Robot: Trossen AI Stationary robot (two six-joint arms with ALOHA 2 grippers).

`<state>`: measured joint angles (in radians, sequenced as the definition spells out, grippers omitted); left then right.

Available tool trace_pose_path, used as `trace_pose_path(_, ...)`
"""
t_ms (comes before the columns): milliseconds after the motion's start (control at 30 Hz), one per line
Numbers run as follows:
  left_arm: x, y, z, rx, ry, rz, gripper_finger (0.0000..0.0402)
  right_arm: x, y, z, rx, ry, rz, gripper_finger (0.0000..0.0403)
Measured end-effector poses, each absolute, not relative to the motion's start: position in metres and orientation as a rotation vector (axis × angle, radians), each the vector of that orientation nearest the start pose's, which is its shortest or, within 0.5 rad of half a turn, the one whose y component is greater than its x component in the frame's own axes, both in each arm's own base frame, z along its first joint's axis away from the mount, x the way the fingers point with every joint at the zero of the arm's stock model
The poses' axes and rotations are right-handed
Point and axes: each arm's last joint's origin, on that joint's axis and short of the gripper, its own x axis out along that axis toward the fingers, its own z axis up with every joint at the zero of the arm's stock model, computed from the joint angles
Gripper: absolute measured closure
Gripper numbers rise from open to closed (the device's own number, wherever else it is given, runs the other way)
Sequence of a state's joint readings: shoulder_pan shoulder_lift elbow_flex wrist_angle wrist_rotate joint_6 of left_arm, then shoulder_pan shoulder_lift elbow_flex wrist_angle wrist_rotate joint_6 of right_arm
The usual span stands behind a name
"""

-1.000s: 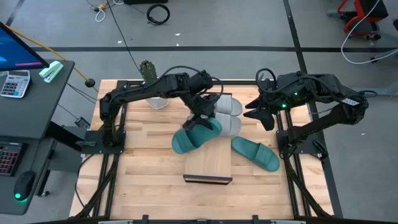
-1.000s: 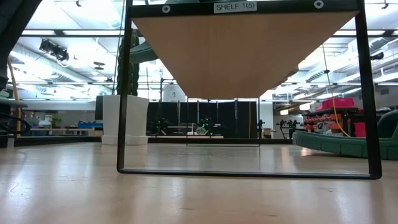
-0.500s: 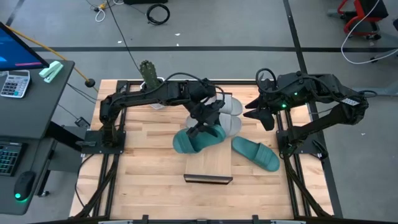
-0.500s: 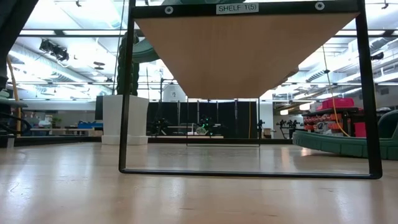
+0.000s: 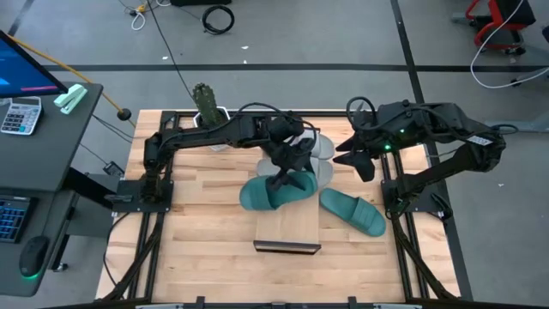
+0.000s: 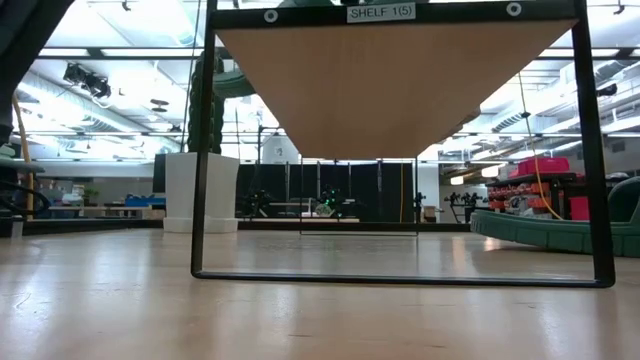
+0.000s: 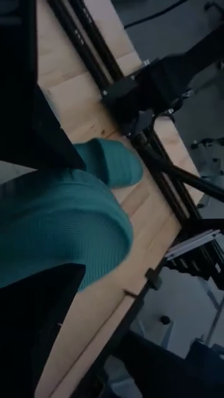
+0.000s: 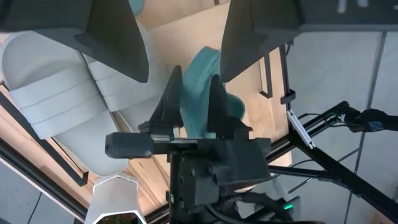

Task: Pick and place slides into the shelf
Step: Put the bottom green slipper onto the shelf

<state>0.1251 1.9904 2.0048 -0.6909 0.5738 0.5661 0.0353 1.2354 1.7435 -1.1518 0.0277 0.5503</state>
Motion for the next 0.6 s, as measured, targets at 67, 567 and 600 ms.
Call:
trace_pose_path(67, 0.4439, 0.0396, 0.3493, 0.304, 0.490, -0.591, 0.0136, 0.1953, 0.0061, 0.4663, 0.511, 0.630, -0.169, 0.0195)
trace_pose_path(567, 0.4480, 0.0381, 0.3563, 0.285, 0.425, -0.570, 0.0113, 0.1942, 0.0061, 0.4653, 0.518, 0.643, -0.175, 0.0195)
trace_pose_path(600, 0.4480, 0.0381, 0.3562, 0.280, 0.427, -0.569, 0.0113, 0.1939, 0.0061, 0.4650, 0.518, 0.647, -0.176, 0.0195)
